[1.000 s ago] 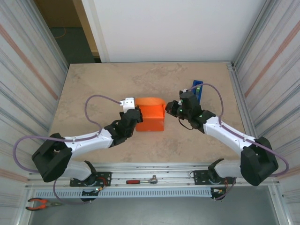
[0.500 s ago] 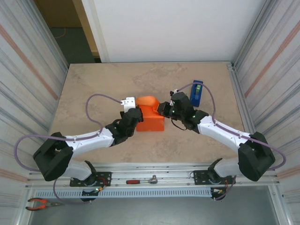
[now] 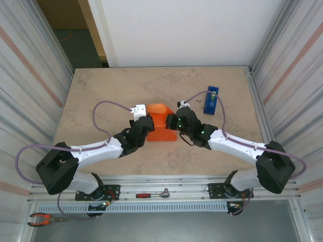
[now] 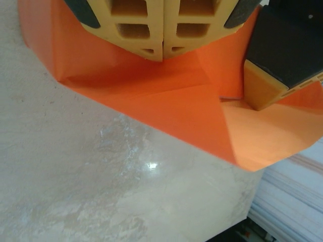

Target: Wrap the gift box in paper

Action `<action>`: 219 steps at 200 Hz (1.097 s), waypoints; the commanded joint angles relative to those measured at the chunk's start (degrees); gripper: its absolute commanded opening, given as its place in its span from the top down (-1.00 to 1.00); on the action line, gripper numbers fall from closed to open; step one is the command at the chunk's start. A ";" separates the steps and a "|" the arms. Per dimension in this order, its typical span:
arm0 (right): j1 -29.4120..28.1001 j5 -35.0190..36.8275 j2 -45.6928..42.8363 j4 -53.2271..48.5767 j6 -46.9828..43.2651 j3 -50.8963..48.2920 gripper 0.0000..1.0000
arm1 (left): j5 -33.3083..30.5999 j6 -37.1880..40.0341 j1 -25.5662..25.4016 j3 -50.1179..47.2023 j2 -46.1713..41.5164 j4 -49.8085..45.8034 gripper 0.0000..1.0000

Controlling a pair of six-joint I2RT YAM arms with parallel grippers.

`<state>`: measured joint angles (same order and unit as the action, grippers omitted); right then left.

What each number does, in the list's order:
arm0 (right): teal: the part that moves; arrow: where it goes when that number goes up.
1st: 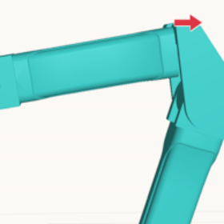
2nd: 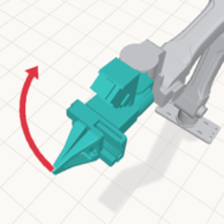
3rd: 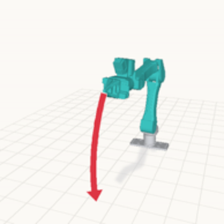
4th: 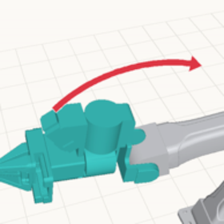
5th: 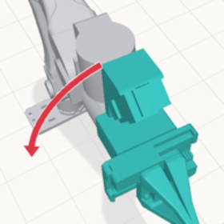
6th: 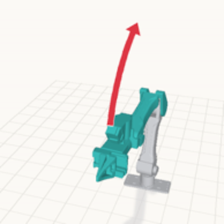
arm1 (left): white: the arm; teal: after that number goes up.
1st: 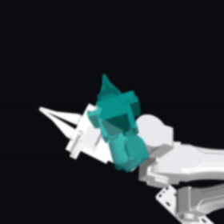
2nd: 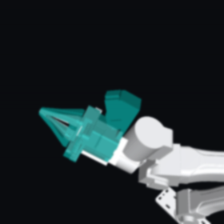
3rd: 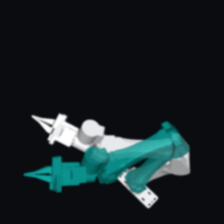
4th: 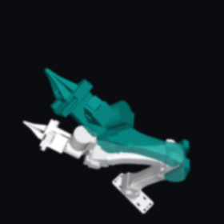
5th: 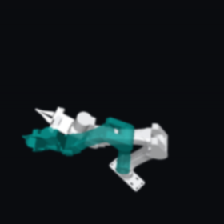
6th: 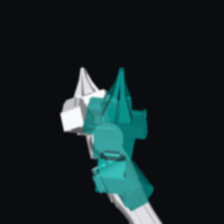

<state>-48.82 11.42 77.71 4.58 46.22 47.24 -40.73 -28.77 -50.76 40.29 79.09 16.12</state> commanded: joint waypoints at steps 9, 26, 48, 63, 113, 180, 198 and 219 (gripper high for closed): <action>-5.79 2.81 5.23 -6.44 -3.48 -4.68 1.00 | 0.98 -2.63 -0.77 1.57 0.82 -2.20 0.81; -7.38 4.72 7.07 -5.99 -3.71 -5.69 1.00 | 1.71 -3.22 -0.81 2.24 -0.55 -2.81 0.79; -8.44 4.96 9.04 -6.41 -3.47 -5.64 1.00 | 5.30 -2.96 -0.17 3.80 -3.99 -3.18 0.62; -8.91 5.10 9.55 -6.93 -3.30 -5.48 1.00 | 9.24 -2.87 1.12 5.65 -7.22 -5.11 0.40; -9.12 5.70 9.22 -8.86 -2.87 -5.23 1.00 | 20.23 -6.15 12.53 8.88 -17.90 -16.48 -0.01; -9.23 5.69 8.60 -9.33 -1.88 -5.32 1.00 | 32.73 -9.02 22.37 3.83 -15.63 -15.77 0.76; -9.28 5.66 8.51 -9.52 -1.76 -5.32 1.00 | 34.23 -9.01 22.39 2.83 -12.93 -13.10 0.76; -9.24 5.65 8.33 -9.80 -1.62 -5.16 1.00 | 36.43 -8.93 22.37 2.86 -9.83 -10.75 0.77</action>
<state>-55.88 25.58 81.34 10.37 41.52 46.09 -8.51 -37.34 -28.56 43.44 67.13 1.74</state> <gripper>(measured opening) 0.058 0.120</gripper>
